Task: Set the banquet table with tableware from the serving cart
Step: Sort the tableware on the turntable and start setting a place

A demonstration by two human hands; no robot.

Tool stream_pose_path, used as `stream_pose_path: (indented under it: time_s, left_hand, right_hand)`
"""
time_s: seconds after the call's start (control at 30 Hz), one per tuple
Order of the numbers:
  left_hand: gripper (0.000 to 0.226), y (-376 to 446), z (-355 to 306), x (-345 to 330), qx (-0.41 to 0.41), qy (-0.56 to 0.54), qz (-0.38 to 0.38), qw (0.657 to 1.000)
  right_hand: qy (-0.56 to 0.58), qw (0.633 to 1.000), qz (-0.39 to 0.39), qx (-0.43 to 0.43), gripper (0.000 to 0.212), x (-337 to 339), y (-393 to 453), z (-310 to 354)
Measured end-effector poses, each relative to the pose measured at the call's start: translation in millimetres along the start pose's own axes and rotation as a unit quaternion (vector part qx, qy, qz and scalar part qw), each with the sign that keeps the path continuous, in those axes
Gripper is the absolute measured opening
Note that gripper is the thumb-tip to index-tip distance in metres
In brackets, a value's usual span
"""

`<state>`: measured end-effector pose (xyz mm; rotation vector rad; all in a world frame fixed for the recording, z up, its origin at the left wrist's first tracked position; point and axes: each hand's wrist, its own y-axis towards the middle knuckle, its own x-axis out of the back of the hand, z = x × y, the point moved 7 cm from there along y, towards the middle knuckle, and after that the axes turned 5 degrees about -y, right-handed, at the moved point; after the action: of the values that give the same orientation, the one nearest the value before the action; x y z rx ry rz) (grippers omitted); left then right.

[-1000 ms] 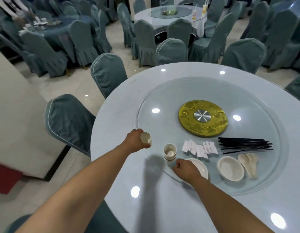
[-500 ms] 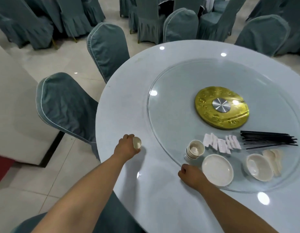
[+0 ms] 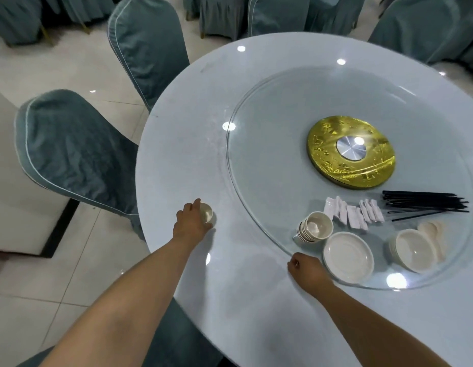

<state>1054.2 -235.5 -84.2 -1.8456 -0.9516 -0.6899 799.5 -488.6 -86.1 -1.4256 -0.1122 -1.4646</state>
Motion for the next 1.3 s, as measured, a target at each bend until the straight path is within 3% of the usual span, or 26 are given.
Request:
stream_pose_path:
  time_s: [0.1, 0.17, 0.27, 0.43, 0.53, 0.67, 0.8, 1.03, 1.23, 1.3]
  left_hand:
    - [0.104, -10, -2, 1, 0.003, 0.018, -0.009, 1.0]
    - [0.099, -22, -14, 7, -0.027, 0.058, -0.047, 0.997]
    - [0.079, -43, -40, 8, -0.086, 0.097, -0.099, 0.987]
    - [0.036, -79, -92, -17, -0.151, 0.044, -0.121, 0.98]
    - [0.023, -95, -119, -52, -0.146, 0.02, -0.062, 0.987]
    - [0.023, -115, -160, -115, -0.172, 0.106, 0.065, 0.977]
    - [0.024, -128, -200, -157, -0.185, 0.085, 0.144, 0.968]
    - [0.018, -137, -261, -181, -0.135, -0.03, 0.131, 0.982]
    - [0.021, -134, -273, -198, -0.065, -0.082, 0.137, 0.985]
    - [0.023, -132, -271, -200, -0.025, -0.109, 0.134, 0.985]
  right_hand:
    - [-0.003, 1.0, -0.004, 0.0, 0.023, 3, 0, -5]
    - [-0.008, 1.0, -0.013, 0.003, 0.023, 9, -4, -10]
    - [-0.012, 0.999, -0.035, 0.006, 0.023, 24, -11, -16]
    - [0.025, 0.997, -0.07, -0.01, 0.022, 53, -25, -47]
    - [0.035, 0.996, -0.075, -0.037, 0.021, 65, -30, -78]
    - [0.025, 0.993, -0.089, -0.075, 0.019, 77, -37, -128]
    - [0.065, 0.986, -0.115, -0.103, 0.03, 89, -37, -164]
    - [0.096, 0.986, -0.085, -0.111, 0.036, 97, -19, -191]
    - [0.104, 0.989, -0.04, -0.094, 0.013, 98, -7, -193]
    - [0.121, 0.987, -0.038, -0.098, 0.014, 99, -6, -196]
